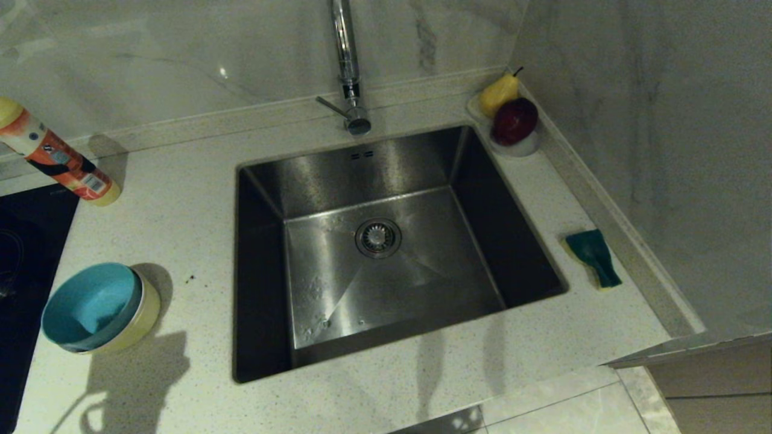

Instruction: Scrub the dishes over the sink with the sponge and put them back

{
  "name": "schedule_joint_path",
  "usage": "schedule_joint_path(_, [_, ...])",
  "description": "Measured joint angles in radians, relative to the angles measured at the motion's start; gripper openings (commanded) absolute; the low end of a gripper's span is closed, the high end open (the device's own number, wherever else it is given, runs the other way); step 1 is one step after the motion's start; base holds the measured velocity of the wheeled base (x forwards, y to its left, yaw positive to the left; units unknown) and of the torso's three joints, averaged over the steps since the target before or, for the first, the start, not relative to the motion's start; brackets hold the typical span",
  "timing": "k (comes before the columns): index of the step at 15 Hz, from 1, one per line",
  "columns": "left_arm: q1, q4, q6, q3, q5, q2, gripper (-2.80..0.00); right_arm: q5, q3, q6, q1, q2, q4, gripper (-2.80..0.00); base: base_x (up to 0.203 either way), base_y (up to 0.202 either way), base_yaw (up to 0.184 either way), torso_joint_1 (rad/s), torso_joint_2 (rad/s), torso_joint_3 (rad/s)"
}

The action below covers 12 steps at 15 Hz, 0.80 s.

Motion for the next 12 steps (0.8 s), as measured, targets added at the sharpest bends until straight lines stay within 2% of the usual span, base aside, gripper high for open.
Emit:
schedule_joint_path(3, [0.024, -0.144, -0.011, 0.265, -0.013, -0.081, -2.80, 0.000, 0.000, 0.000, 0.000, 0.000, 0.000, -2.80, 0.000, 0.000, 0.000, 0.000, 0.00, 0.000])
schedule_joint_path(5, [0.019, -0.246, 0.010, 0.376, -0.045, -0.096, -2.80, 0.000, 0.000, 0.000, 0.000, 0.000, 0.000, -2.80, 0.000, 0.000, 0.000, 0.000, 0.00, 0.000])
schedule_joint_path(7, [0.008, -0.238, 0.028, 0.441, -0.109, -0.120, -2.80, 0.000, 0.000, 0.000, 0.000, 0.000, 0.000, -2.80, 0.000, 0.000, 0.000, 0.000, 0.00, 0.000])
schedule_joint_path(12, [-0.025, -0.169, 0.078, 0.588, -0.161, -0.260, -2.80, 0.000, 0.000, 0.000, 0.000, 0.000, 0.000, -2.80, 0.000, 0.000, 0.000, 0.000, 0.00, 0.000])
